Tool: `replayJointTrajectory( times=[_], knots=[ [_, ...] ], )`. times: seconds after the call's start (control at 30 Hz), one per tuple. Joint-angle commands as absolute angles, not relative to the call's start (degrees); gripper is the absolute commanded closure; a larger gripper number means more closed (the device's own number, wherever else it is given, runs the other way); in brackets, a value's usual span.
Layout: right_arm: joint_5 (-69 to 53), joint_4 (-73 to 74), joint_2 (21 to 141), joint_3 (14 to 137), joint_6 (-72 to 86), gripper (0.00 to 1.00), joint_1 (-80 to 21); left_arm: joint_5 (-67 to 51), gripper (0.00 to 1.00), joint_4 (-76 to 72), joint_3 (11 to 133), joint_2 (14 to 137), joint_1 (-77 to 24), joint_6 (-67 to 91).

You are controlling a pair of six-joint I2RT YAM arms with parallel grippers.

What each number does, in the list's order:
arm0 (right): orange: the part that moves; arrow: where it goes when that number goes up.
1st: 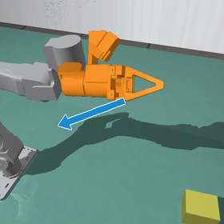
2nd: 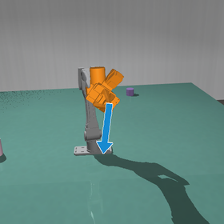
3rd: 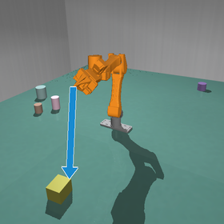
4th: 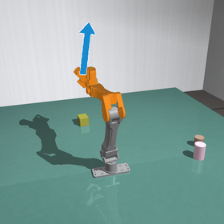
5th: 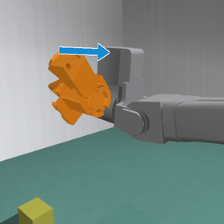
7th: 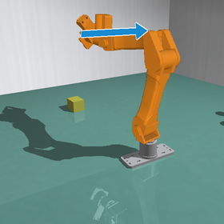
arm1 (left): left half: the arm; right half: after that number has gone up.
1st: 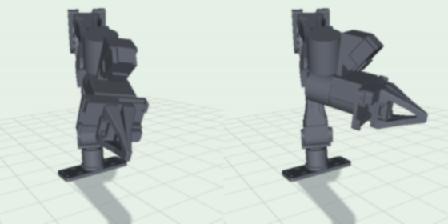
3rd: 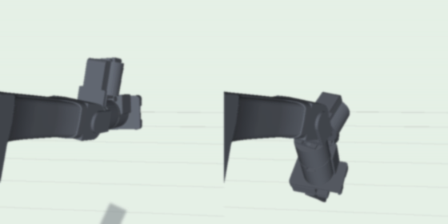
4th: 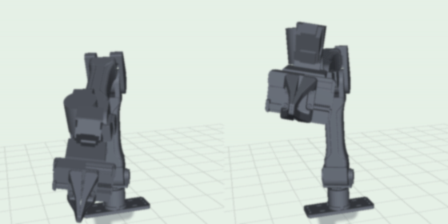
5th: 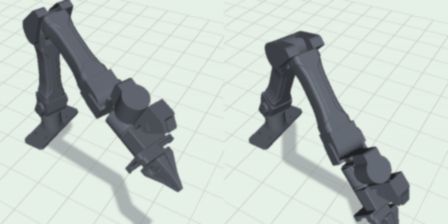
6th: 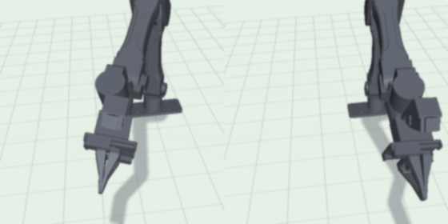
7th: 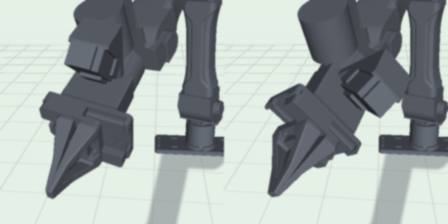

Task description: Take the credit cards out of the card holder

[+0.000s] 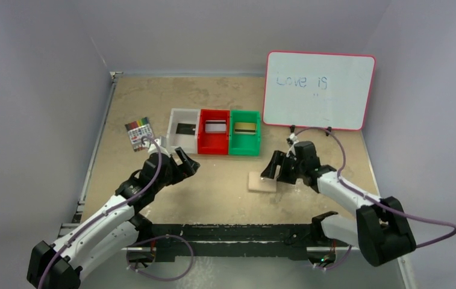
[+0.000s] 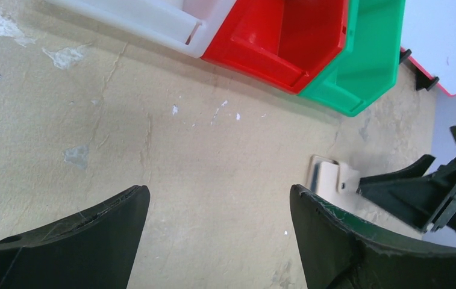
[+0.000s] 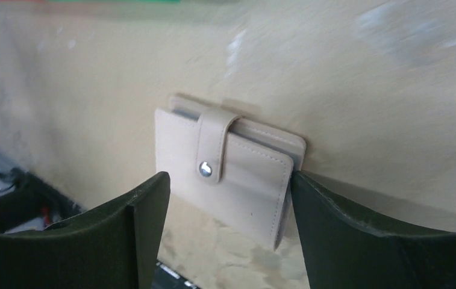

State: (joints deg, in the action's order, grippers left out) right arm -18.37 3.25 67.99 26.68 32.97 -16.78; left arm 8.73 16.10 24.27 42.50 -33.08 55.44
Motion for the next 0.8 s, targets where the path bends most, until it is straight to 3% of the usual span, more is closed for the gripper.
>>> replayJointTrajectory(
  times=[0.0, 0.13, 0.27, 0.4, 0.63, 0.77],
  knots=[
    [-27.0, -9.1, 58.9, 21.1, 43.2, 0.25, -27.4, 6.2, 0.14, 11.6, 22.5, 39.1, -33.4, 55.5],
    [-27.6, -15.3, 53.0, 18.5, 48.0, 0.26, -38.1, 5.3, 0.14, 12.7, 19.4, 35.2, -33.5, 55.6],
    [-12.8, 3.2, 50.9, 25.7, 46.3, 0.2, -44.5, 5.1, 0.13, 15.2, 17.9, 31.7, -33.4, 56.1],
    [2.5, 14.2, 51.2, 32.6, 44.2, 0.15, -44.7, 7.1, 0.02, 16.9, 17.8, 28.6, -33.4, 56.9],
    [1.3, 8.6, 64.7, 35.8, 41.6, 0.06, -44.7, 14.3, 0.01, 22.3, 21.5, 25.7, -33.4, 60.2],
    [0.8, 0.9, 66.2, 33.1, 39.5, 0.06, -44.7, 19.7, 0.0, 29.2, 24.0, 22.8, -33.4, 63.5]
  ],
)
